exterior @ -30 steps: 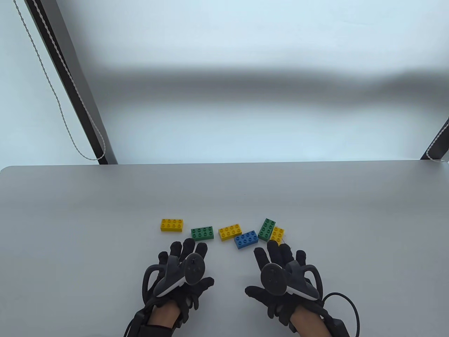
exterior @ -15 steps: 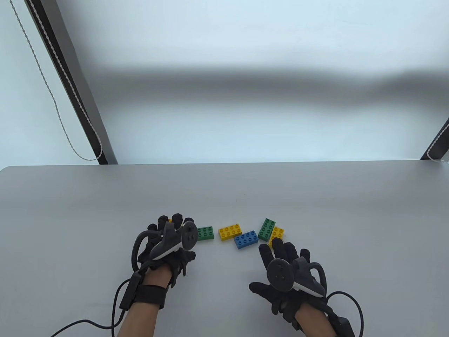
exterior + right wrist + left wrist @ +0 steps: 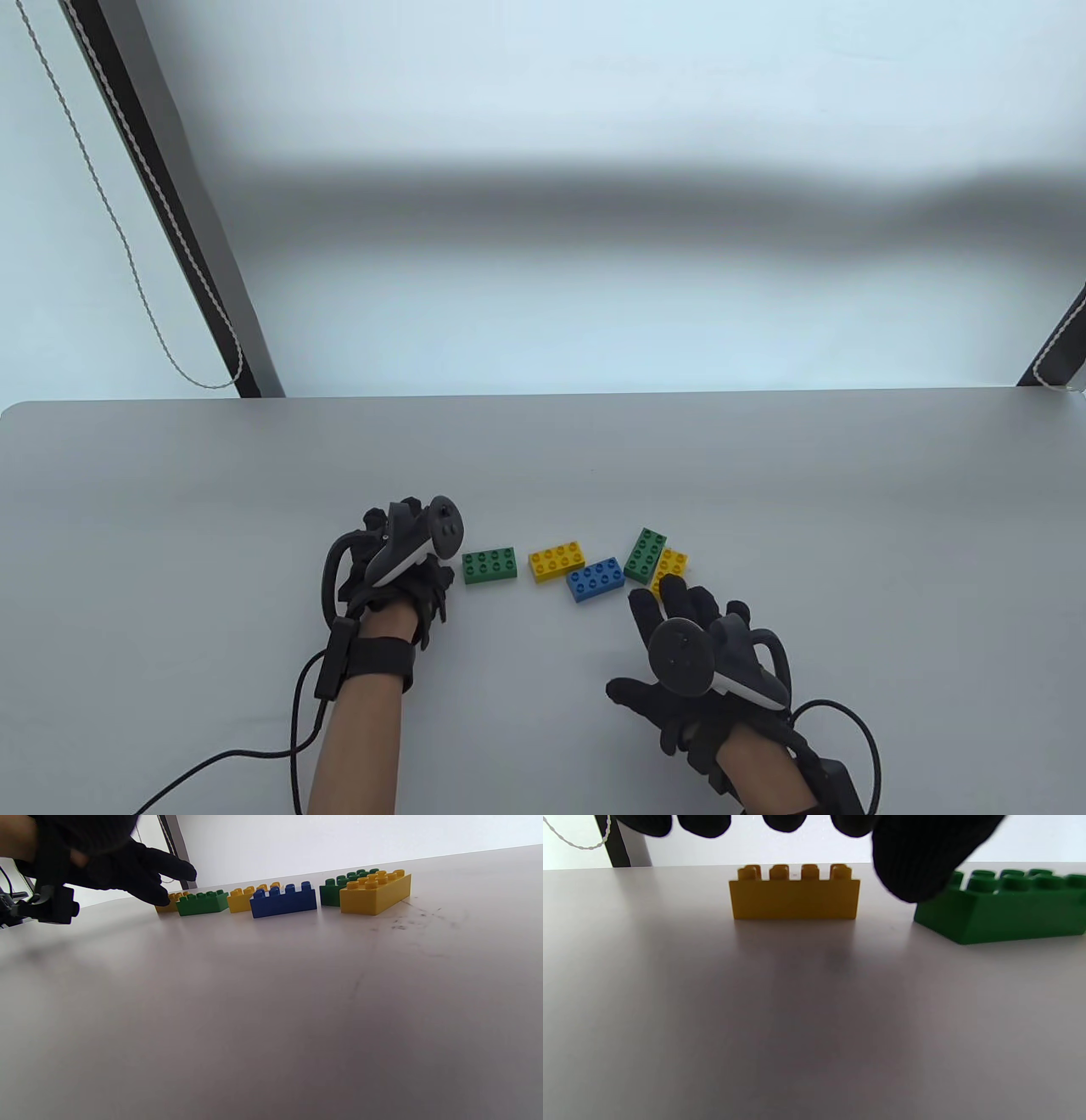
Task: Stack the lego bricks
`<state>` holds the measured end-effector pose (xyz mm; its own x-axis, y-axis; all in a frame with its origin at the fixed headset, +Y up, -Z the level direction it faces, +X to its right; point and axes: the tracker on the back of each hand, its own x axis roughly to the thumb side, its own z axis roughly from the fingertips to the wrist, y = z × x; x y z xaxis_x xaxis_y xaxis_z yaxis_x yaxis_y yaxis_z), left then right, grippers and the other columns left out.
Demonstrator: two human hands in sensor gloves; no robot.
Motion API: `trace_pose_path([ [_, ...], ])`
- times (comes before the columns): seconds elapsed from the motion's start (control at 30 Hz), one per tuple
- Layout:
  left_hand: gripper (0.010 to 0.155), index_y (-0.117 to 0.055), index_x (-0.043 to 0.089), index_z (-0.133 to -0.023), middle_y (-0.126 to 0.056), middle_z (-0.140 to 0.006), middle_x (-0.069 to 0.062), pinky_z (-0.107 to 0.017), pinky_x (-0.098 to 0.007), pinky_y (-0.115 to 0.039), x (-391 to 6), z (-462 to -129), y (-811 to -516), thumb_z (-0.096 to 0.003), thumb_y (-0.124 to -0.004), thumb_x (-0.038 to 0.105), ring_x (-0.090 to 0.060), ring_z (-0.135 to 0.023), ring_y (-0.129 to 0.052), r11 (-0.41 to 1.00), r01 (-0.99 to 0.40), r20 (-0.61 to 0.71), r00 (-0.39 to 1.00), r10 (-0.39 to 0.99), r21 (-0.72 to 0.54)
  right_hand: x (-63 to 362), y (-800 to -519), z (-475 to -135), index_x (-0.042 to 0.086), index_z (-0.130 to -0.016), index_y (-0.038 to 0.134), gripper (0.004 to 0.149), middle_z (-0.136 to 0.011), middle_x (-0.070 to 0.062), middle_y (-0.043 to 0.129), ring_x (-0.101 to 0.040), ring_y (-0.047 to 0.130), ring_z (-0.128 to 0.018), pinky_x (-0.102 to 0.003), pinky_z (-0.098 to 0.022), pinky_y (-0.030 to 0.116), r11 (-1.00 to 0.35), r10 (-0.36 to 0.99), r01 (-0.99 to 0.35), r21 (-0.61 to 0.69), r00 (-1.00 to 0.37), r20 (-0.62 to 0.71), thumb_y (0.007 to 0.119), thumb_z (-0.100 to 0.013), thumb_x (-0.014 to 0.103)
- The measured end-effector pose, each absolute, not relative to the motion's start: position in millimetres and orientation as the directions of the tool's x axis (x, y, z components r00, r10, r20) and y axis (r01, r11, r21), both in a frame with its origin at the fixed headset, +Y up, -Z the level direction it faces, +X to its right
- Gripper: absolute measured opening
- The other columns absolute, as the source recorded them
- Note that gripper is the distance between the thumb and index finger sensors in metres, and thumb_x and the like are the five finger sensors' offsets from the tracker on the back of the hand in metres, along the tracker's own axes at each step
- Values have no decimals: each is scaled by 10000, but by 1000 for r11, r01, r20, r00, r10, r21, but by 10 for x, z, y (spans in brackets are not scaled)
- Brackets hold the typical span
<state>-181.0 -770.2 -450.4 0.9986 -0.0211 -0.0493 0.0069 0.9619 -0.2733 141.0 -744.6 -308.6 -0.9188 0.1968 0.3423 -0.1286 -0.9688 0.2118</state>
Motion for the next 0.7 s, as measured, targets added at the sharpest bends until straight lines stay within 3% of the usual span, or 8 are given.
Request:
trace_pose_path([
  [0.4,689,-463,419,-1012,-403,-1168,-21,-697,-630,-586,-1875,-4630,-7870,-401,-777,474,-444,-1006,-587,948,-4,-90,996,-27,-319,1415,-7441,-3102,134,-1028,197,971,-1073,-293,181,-614,311,-951,-825,-568,232,-963,208,-132,236,-919,334,677,-383,677],
  [0.7,645,-519,396,-986,-528,-1112,-5,-695,-604,-601,-1832,-4626,-7859,-402,-791,427,-377,-977,-635,960,19,-65,997,-39,-280,1419,-7443,-3108,131,-1028,199,965,-1072,-295,185,-612,317,-950,-823,-570,237,-960,210,-131,247,-921,328,677,-386,671],
])
